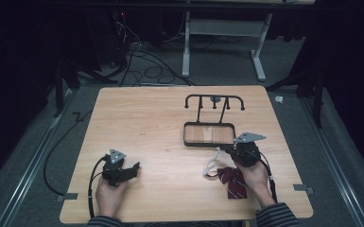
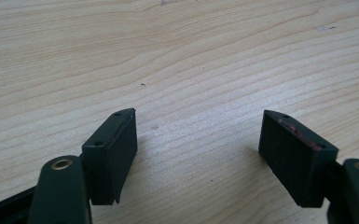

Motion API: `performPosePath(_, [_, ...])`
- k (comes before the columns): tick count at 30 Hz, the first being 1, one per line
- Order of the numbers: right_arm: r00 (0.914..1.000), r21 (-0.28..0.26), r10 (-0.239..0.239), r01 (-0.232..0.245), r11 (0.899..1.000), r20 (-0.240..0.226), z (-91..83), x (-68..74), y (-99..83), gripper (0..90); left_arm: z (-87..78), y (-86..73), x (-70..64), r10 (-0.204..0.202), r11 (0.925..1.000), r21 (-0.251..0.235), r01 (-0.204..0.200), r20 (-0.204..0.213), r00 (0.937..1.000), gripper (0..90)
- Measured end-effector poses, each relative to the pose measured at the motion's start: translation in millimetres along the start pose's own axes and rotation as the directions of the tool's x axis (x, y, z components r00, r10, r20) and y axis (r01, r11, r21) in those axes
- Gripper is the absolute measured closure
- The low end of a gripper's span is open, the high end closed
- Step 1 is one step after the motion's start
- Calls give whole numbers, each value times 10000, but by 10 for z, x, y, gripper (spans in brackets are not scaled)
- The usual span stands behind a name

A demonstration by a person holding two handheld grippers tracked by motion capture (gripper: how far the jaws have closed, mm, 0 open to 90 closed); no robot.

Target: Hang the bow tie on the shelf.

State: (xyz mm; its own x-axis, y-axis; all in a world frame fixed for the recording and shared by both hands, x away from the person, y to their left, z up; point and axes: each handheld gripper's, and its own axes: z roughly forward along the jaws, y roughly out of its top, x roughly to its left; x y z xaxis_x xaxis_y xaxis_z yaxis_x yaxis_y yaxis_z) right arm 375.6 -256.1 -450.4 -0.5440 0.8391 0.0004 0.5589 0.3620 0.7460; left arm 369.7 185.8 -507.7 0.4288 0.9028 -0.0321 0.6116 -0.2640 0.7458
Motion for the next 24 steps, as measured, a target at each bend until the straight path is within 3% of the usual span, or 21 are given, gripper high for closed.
performPosePath(24, [9978, -1243, -453, 509, 9909, 474, -477, 41, 258, 900, 0, 0, 0, 1, 10000, 1, -1, 0, 10000, 284])
